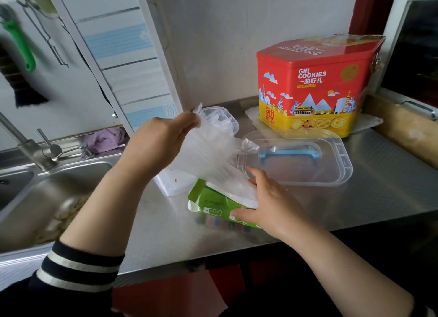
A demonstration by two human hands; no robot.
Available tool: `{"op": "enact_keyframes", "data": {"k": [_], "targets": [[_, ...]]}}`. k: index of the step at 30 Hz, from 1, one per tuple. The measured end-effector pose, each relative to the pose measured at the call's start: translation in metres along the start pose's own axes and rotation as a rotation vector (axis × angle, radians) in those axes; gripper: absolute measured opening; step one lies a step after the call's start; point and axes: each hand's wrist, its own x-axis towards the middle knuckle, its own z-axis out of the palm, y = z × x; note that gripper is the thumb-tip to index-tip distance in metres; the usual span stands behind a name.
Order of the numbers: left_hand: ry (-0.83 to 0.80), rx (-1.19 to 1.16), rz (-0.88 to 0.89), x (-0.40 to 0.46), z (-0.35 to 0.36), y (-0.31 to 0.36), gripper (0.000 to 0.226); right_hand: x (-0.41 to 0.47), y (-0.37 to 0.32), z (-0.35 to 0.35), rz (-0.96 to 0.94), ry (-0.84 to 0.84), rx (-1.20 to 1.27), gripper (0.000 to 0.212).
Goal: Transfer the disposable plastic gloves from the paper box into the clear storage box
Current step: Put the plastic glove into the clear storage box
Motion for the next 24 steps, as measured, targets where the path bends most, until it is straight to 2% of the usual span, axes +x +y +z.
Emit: {"op": "enact_keyframes", "data": {"k": [4,9,16,19,22,24], "targets": [[0.095,0.034,-0.099,0.012,-0.031,-0.014,0.018,0.0,0.007,-0.003,0.01,-0.003,-0.027,0.104],[0.052,-0.168,-0.28,0.049,-0.059,-0.022,0.023,0.003,0.004,-0.003,-0.009,-0.02,-0.043,0.104],[-0.017,-0.302,-0.641,0.089,-0.02,-0.059,0.026,0.002,0.006,-0.003,-0.013,-0.024,-0.029,0.103],[-0.162,-0.216,-0.77,0.086,-0.001,-0.074,0.024,0.002,0.007,-0.002,-0.01,-0.009,-0.033,0.103],[-0.345,0.005,-0.84,0.073,0.01,-0.085,0.019,0.001,0.007,-0.002,-0.022,0.001,-0.039,0.102],[-0.429,0.186,-0.862,0.06,0.016,-0.084,0.025,0.0,0.007,-0.002,-0.036,0.009,-0.05,0.1]]}}
